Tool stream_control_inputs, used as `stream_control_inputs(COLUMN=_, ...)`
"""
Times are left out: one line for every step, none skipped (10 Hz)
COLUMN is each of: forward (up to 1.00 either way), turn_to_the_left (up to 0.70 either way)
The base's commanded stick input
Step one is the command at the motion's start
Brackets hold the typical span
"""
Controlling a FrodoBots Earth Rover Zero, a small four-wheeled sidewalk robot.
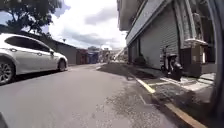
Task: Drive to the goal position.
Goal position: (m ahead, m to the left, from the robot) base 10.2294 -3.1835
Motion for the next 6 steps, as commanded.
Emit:
stream_control_inputs(forward=0.45, turn_to_the_left=0.00)
stream_control_inputs(forward=0.45, turn_to_the_left=0.00)
stream_control_inputs(forward=0.45, turn_to_the_left=0.00)
stream_control_inputs(forward=0.45, turn_to_the_left=0.00)
stream_control_inputs(forward=0.45, turn_to_the_left=0.00)
stream_control_inputs(forward=0.45, turn_to_the_left=0.00)
